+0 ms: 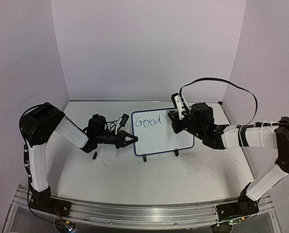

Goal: Write a sentence on the whiteboard

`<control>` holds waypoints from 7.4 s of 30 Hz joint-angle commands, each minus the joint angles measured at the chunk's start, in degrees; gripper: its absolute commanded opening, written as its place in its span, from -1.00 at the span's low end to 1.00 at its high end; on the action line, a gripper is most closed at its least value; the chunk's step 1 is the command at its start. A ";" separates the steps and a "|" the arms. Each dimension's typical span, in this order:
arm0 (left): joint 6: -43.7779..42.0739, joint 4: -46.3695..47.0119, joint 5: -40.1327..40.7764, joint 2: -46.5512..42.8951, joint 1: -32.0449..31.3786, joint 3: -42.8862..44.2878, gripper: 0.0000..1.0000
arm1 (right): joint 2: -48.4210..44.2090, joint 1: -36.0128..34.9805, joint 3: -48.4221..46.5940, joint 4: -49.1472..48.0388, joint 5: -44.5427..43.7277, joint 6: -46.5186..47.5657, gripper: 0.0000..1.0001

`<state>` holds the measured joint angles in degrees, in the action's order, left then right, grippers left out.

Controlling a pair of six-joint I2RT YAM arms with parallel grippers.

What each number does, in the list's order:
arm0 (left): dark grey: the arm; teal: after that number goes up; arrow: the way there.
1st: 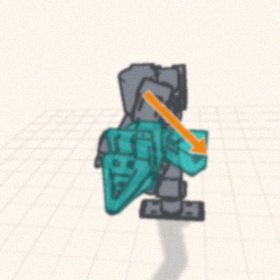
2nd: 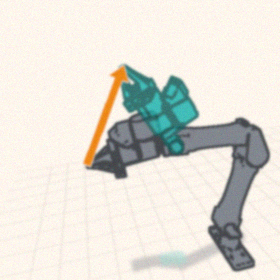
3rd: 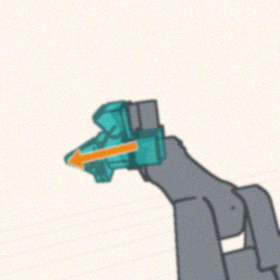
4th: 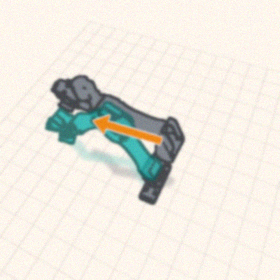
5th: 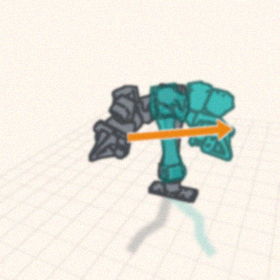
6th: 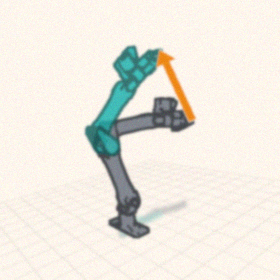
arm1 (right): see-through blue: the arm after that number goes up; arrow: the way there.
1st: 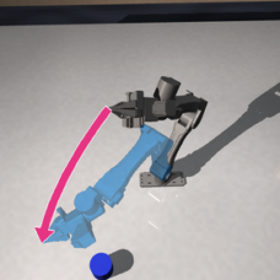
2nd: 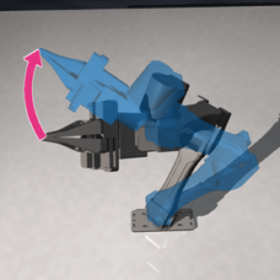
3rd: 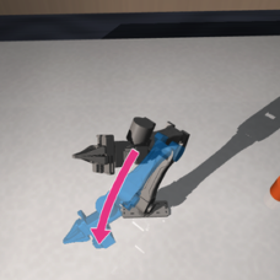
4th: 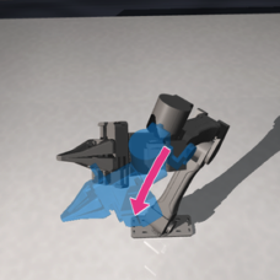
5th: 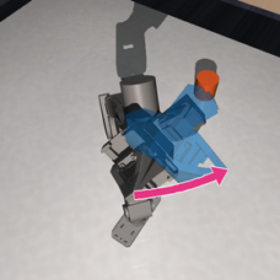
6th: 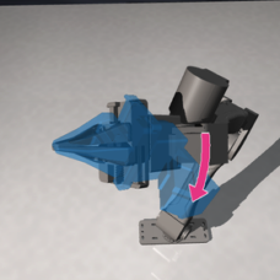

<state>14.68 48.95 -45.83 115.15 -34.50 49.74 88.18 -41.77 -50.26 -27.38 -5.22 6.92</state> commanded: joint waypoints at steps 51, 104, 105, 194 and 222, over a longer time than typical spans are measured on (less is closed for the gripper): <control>-4.57 -4.61 5.23 -2.72 0.49 -0.23 -1.00 | -0.77 -0.12 1.47 -0.91 -3.48 -2.41 -1.00; -4.58 -5.76 8.05 -3.27 0.58 -0.25 -1.00 | -4.88 0.96 2.80 -1.69 -2.10 -5.40 -1.00; -4.63 -5.83 7.96 -3.25 0.58 -0.22 -1.00 | -4.29 1.01 2.45 -1.75 -2.16 -5.29 -1.00; -5.01 -6.49 7.94 -3.96 0.56 -0.34 -1.00 | -3.04 0.87 4.20 -6.87 -4.75 -5.92 -1.00; -5.10 -6.57 7.34 -4.23 0.58 -0.34 -1.00 | -1.52 0.88 3.70 -7.84 -7.12 -4.87 -1.00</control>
<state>12.01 43.51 -44.05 112.46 -34.72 49.74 86.37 -40.91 -45.10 -33.43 -10.62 1.89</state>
